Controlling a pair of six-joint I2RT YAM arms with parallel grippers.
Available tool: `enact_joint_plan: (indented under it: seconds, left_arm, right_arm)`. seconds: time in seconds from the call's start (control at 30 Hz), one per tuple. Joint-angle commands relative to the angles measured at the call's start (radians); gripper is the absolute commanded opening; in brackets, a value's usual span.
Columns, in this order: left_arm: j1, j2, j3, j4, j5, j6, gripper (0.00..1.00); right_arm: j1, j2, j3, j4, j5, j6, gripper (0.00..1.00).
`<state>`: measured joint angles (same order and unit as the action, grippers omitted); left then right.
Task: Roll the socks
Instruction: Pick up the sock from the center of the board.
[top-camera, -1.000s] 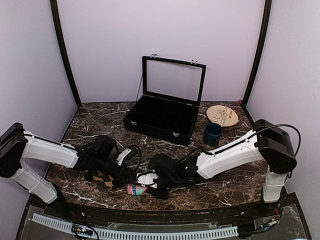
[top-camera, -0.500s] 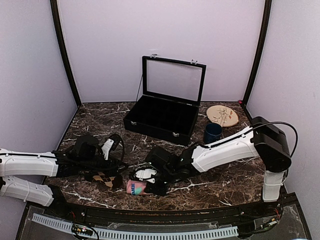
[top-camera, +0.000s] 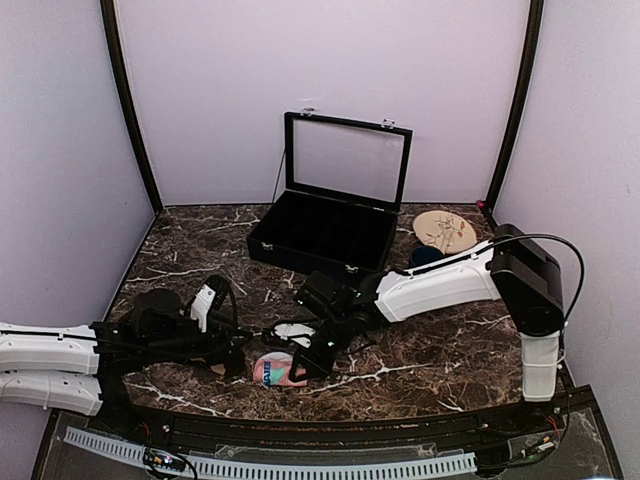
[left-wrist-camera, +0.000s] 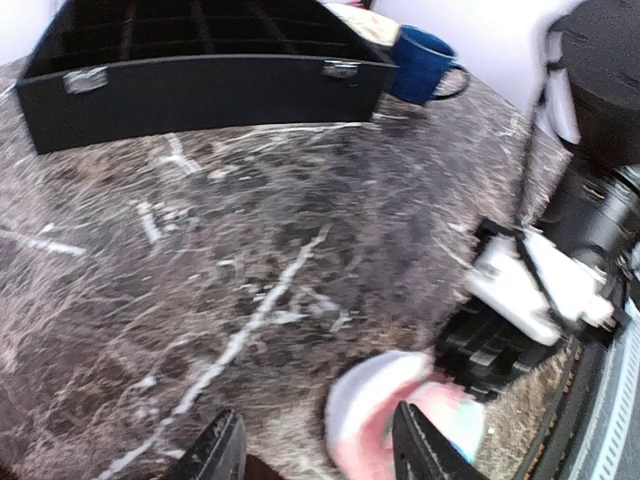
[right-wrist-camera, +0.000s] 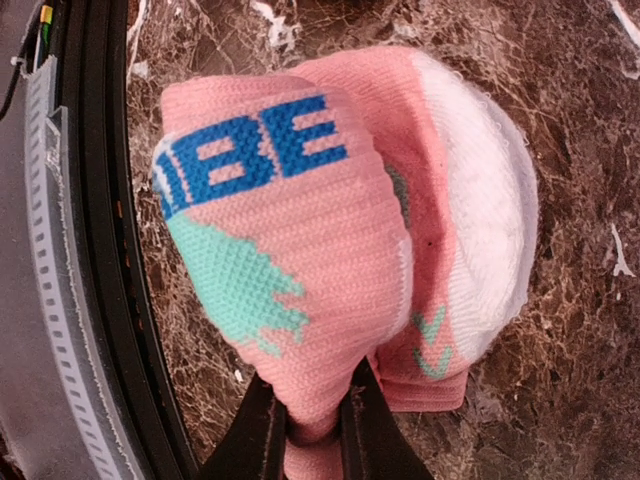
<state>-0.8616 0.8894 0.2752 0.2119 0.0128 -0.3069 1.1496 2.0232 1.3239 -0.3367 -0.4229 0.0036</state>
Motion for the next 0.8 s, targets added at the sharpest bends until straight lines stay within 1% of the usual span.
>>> enact_joint_plan:
  seconds: [0.0, 0.2, 0.5, 0.77]
  left_arm:
    - [-0.103, 0.027, -0.002, 0.057, -0.095, 0.105, 0.53]
    - [-0.220, 0.097, 0.021, 0.078, -0.154, 0.194, 0.53]
    - [-0.341, 0.138, 0.055, 0.066, -0.196, 0.300, 0.57]
    - [-0.422, 0.294, 0.158, 0.008, -0.217, 0.407, 0.59]
  right_arm:
    - [-0.049, 0.050, 0.020, -0.069, -0.107, 0.066, 0.00]
    - [-0.072, 0.070, 0.040, -0.087, -0.163, 0.089, 0.00]
    - [-0.085, 0.101, 0.067, -0.113, -0.213, 0.101, 0.00]
    - [-0.092, 0.114, 0.083, -0.139, -0.229, 0.099, 0.00]
